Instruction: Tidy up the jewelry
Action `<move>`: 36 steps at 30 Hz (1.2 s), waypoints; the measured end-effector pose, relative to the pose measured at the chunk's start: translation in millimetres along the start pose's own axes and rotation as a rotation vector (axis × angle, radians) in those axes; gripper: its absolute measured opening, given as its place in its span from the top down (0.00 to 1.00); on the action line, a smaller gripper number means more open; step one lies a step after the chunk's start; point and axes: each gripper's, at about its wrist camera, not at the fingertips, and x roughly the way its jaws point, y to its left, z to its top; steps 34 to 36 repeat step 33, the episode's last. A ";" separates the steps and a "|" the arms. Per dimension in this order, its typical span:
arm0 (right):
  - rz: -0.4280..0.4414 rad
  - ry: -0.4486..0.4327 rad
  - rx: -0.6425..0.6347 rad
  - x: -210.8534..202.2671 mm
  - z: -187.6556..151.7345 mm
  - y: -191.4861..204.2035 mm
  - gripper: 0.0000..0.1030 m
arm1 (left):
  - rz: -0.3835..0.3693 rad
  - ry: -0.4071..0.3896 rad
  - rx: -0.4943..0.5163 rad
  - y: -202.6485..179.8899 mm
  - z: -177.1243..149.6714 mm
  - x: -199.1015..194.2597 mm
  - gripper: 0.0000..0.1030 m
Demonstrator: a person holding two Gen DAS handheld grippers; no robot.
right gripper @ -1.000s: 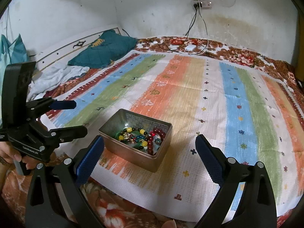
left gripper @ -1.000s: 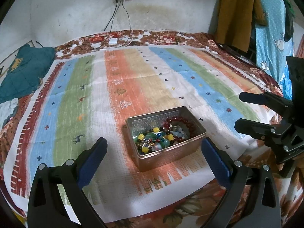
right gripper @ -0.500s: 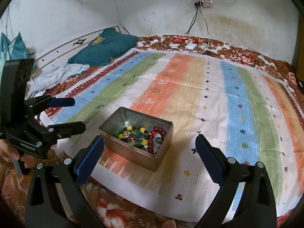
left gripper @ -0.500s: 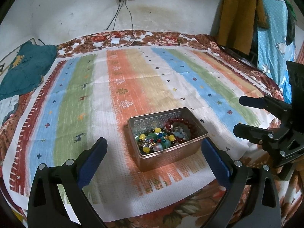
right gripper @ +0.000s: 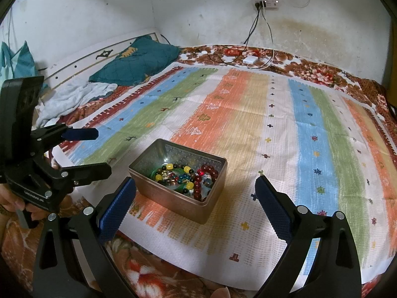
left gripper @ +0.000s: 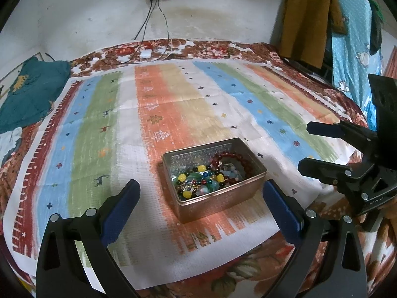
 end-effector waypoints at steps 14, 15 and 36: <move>0.003 0.004 0.001 1.1 -0.3 -0.8 0.05 | -0.008 0.001 -0.014 1.4 0.6 -2.2 0.06; 0.003 0.005 0.000 1.4 0.0 -0.8 0.05 | -0.009 0.001 -0.013 1.0 0.6 -2.4 0.06; 0.001 0.008 -0.001 2.2 -0.2 -1.3 0.05 | -0.003 0.006 -0.017 0.5 2.8 -2.4 0.06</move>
